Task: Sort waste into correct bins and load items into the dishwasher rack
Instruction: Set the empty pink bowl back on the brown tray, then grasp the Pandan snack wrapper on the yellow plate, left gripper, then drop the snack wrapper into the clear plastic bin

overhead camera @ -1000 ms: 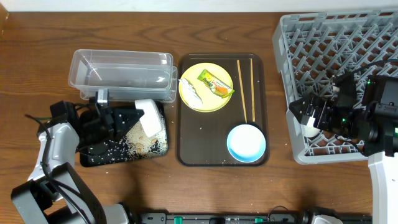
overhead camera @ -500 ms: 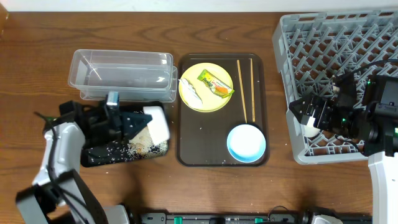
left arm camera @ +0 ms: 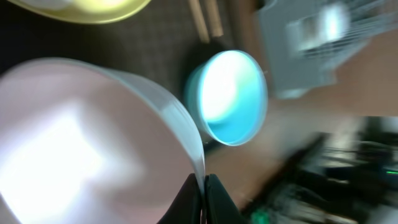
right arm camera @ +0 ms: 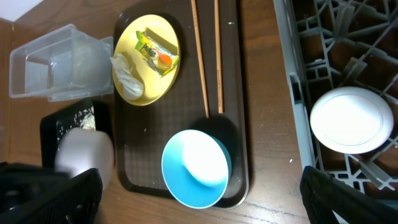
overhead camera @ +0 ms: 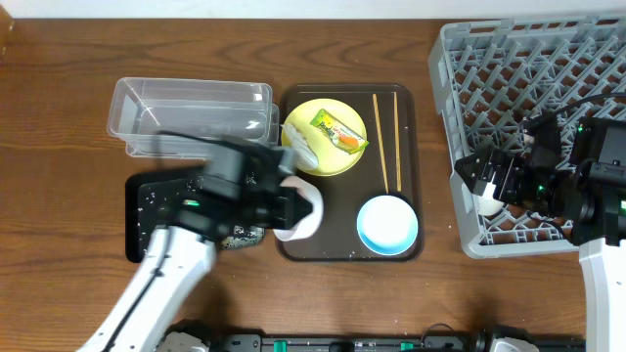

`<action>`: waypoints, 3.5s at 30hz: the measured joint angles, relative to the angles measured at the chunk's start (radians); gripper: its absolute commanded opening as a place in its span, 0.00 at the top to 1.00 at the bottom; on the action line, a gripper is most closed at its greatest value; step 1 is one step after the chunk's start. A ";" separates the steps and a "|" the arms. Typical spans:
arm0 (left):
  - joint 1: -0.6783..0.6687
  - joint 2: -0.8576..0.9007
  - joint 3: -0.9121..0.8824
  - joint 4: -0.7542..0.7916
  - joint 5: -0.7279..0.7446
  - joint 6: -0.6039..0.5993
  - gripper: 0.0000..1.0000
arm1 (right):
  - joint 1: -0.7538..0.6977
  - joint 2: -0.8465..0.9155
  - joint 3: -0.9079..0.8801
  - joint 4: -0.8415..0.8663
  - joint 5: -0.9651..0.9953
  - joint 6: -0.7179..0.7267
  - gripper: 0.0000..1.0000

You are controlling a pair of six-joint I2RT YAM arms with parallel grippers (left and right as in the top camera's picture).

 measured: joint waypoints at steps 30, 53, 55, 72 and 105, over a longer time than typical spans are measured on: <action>-0.161 0.453 0.384 0.239 -0.531 0.028 0.32 | 0.000 0.000 0.000 0.008 0.000 0.000 0.01; -0.092 0.794 0.394 0.427 -0.412 -0.158 0.94 | 0.000 0.000 0.000 0.000 0.000 0.000 0.01; -0.092 0.794 0.394 0.425 -0.412 -0.158 0.94 | 0.000 0.000 0.000 -0.005 0.000 0.000 0.01; -0.092 0.578 0.447 0.297 -0.459 -0.166 0.48 | 0.000 0.000 0.000 -0.016 0.000 0.000 0.01; -0.091 0.746 0.446 0.193 -0.378 -0.286 0.94 | 0.000 0.000 0.000 -0.024 0.000 0.000 0.01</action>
